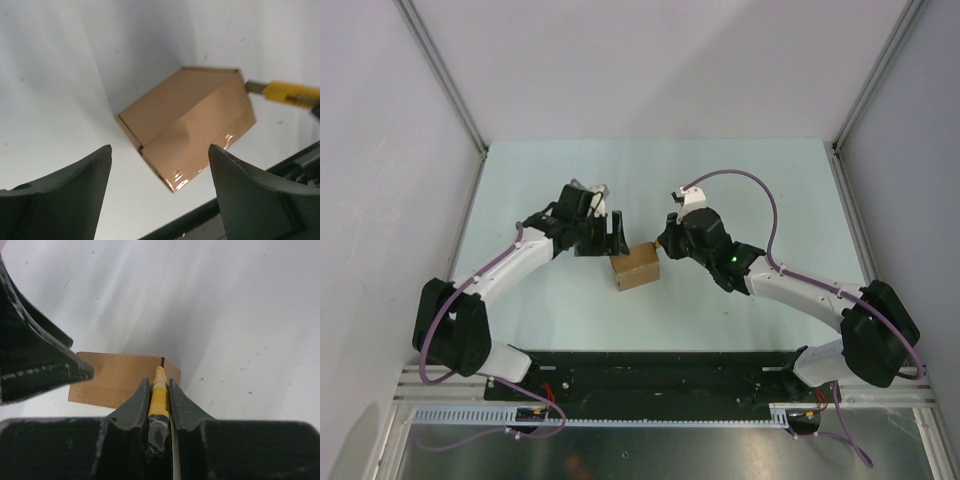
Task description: Unpack the express box
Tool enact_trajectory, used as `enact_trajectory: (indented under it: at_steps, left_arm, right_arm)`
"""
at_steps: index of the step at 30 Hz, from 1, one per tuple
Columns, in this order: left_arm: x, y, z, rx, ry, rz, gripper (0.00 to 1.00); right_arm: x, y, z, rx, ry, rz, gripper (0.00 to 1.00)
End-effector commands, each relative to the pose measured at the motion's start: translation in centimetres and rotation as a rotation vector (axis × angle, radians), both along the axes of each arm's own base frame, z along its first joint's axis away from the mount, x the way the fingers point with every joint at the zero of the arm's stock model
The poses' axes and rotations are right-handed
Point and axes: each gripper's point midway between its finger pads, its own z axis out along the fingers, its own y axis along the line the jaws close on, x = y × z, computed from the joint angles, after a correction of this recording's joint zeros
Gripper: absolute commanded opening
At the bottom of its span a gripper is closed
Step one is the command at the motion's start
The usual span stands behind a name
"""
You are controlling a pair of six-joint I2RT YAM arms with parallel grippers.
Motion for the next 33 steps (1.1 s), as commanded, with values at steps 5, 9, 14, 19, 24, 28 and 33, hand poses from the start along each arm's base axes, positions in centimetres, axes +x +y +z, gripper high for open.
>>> enact_trajectory:
  at_steps: [5, 9, 14, 19, 24, 28, 33]
  left_arm:
    - [-2.7, -0.3, -2.4, -0.035, 0.103, -0.036, 0.82]
    - [-2.7, -1.1, -2.6, -0.078, 0.154, -0.012, 0.78]
    - [-2.5, -1.9, -1.3, -0.148, 0.126, 0.004, 0.82]
    - [-3.2, -2.6, -2.3, -0.252, 0.166, 0.088, 0.83]
    - [-3.3, -2.6, -3.1, -0.307, 0.202, 0.197, 0.80]
    - [-3.3, -2.4, -3.0, -0.335, 0.222, 0.270, 0.68]
    - [-3.8, -2.4, -4.1, -0.356, 0.302, 0.346, 0.59]
  right_arm:
    - [0.1, 0.6, 0.3, 0.016, -0.018, 0.014, 0.00]
    - [-0.1, 0.8, 0.0, 0.006, -0.015, 0.015, 0.00]
    - [0.0, 0.7, 0.1, 0.009, -0.018, 0.001, 0.00]
    - [0.1, 0.8, 0.0, 0.013, -0.016, -0.004, 0.00]
    - [0.0, 0.8, 0.1, 0.021, -0.012, -0.012, 0.00]
    - [-0.1, 0.9, 0.2, 0.025, -0.012, -0.019, 0.00]
    - [-0.4, 0.8, 0.8, 0.017, -0.035, -0.028, 0.00]
